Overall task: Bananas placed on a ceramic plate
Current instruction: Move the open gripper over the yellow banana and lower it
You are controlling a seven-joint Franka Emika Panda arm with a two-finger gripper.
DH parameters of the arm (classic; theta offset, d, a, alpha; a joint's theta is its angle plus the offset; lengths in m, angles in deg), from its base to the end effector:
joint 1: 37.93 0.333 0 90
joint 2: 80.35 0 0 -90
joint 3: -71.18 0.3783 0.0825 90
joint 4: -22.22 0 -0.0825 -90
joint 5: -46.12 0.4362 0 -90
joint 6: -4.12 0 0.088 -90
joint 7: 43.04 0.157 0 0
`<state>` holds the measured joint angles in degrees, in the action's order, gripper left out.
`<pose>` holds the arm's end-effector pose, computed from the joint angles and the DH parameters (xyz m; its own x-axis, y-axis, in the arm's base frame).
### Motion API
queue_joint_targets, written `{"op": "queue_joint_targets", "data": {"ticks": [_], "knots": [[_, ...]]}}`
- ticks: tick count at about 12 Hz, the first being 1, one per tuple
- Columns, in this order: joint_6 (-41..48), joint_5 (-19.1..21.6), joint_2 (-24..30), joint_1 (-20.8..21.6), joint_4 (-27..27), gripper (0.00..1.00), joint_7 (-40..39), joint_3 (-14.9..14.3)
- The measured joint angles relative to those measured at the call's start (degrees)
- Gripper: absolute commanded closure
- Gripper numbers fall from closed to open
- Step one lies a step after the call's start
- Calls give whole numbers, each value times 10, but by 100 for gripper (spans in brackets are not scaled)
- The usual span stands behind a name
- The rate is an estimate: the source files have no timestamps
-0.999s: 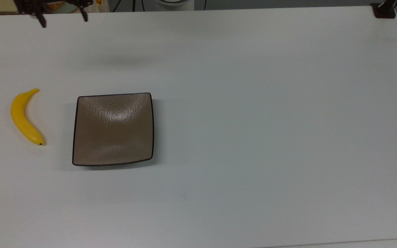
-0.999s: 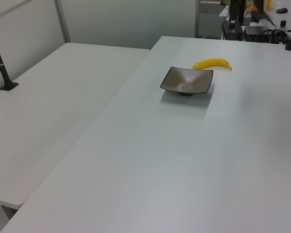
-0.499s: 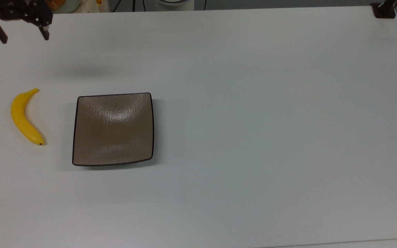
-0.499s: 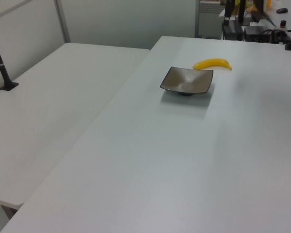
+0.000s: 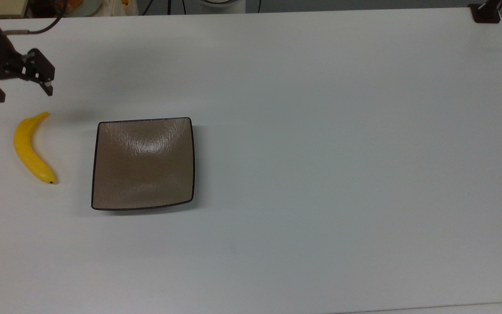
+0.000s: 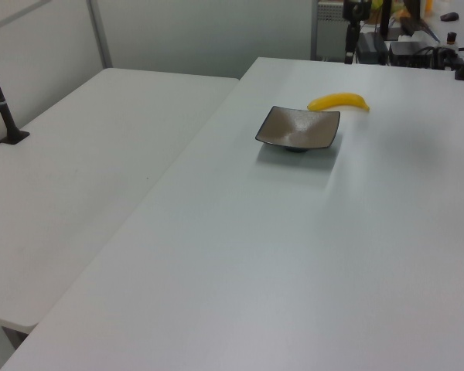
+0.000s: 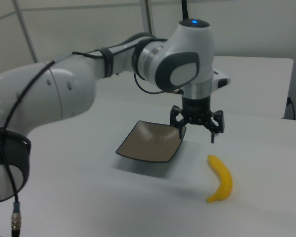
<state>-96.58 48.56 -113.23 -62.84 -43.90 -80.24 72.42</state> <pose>0.7434 -0.3242 0.4651 0.9734 0.2223 0.0560 0.2239 -0.9743 -0.0250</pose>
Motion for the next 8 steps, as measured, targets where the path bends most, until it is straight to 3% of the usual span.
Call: {"op": "queue_joint_targets", "data": {"ticks": [8], "knots": [[-118,0,-80,-15,15,0,-22,0]]}}
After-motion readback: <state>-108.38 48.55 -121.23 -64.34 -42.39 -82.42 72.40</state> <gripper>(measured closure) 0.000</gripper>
